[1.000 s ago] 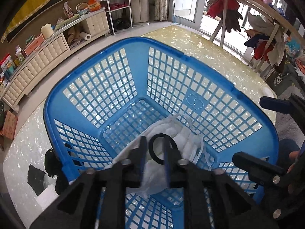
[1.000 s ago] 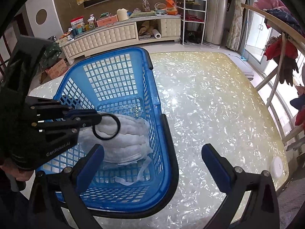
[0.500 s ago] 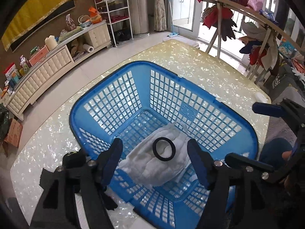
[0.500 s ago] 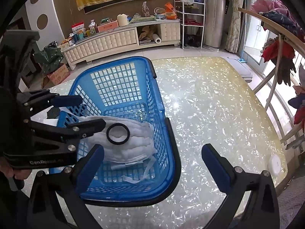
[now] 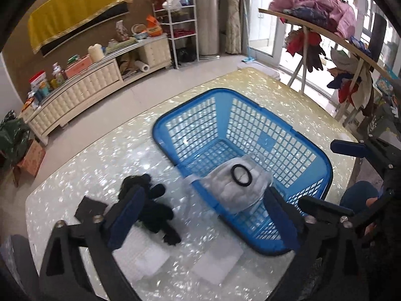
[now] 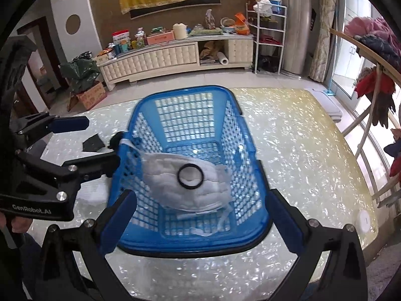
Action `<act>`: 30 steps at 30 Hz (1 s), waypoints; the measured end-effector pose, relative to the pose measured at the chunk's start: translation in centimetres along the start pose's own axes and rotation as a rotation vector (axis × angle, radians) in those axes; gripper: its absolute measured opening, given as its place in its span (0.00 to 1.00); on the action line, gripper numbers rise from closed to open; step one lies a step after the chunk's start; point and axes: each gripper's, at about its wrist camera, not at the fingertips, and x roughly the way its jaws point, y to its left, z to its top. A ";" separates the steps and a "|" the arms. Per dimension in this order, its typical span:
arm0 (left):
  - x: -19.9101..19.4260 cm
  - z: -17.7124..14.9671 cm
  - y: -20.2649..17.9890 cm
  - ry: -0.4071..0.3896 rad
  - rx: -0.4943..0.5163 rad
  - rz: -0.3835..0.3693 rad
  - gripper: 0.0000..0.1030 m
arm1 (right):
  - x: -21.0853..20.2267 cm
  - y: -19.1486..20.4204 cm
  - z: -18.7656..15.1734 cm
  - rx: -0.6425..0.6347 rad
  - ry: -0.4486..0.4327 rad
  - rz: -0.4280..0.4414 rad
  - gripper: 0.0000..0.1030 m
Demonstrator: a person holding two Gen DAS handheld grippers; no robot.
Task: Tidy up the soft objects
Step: 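Move both grippers down to the white quilted towel and white foam block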
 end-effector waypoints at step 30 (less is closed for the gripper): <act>-1.2 -13.0 12.2 0.125 -0.204 0.068 1.00 | 4.2 14.2 -3.3 -0.283 0.122 0.202 0.99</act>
